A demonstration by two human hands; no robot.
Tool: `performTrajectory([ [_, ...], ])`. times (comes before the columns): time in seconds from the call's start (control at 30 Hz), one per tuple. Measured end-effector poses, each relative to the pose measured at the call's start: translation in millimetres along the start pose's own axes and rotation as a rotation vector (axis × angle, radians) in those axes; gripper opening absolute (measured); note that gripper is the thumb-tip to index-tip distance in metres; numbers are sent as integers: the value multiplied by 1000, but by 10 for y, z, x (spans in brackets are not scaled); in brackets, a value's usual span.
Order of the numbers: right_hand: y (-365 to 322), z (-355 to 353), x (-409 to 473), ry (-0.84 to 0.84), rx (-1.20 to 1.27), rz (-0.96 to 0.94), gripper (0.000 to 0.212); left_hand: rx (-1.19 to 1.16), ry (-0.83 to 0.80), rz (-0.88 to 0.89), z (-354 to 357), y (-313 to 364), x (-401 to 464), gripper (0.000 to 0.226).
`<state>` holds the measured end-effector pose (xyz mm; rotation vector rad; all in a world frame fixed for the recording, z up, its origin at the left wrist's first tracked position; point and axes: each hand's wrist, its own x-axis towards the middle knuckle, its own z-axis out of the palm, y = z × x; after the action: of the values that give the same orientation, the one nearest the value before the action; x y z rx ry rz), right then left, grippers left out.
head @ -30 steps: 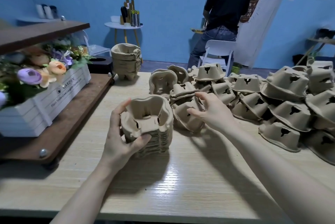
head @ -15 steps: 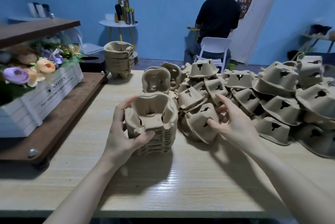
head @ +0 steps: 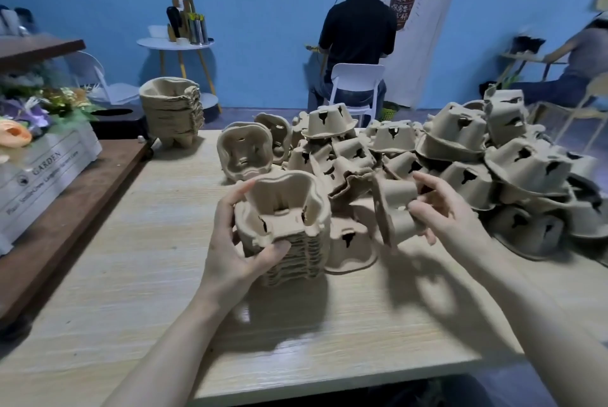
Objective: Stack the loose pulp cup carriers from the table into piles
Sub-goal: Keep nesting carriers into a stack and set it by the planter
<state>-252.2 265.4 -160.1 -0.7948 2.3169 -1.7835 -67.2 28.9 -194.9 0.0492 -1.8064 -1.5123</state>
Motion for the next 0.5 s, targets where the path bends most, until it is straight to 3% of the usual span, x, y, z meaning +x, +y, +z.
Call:
performTrajectory([
  [0.13,114,-39,-147,-31,56,95,73,-8,20,21,-24,0,-30,80],
  [0.23,141,-127,-279,-125,-80,108,94,1,13,28,-9,12,-35,80],
  [0.37,145,-319,-346,-128,-418,-13,98,-2,10,23,-12,-2,-36,82],
  [0.43,135,-409,-368,-150,-510,-63,102,2,7,14,-20,-12,-41,83],
  [0.5,90,-466,-393,-105,-532,-94,93,7,8,12,-26,-22,-45,83],
])
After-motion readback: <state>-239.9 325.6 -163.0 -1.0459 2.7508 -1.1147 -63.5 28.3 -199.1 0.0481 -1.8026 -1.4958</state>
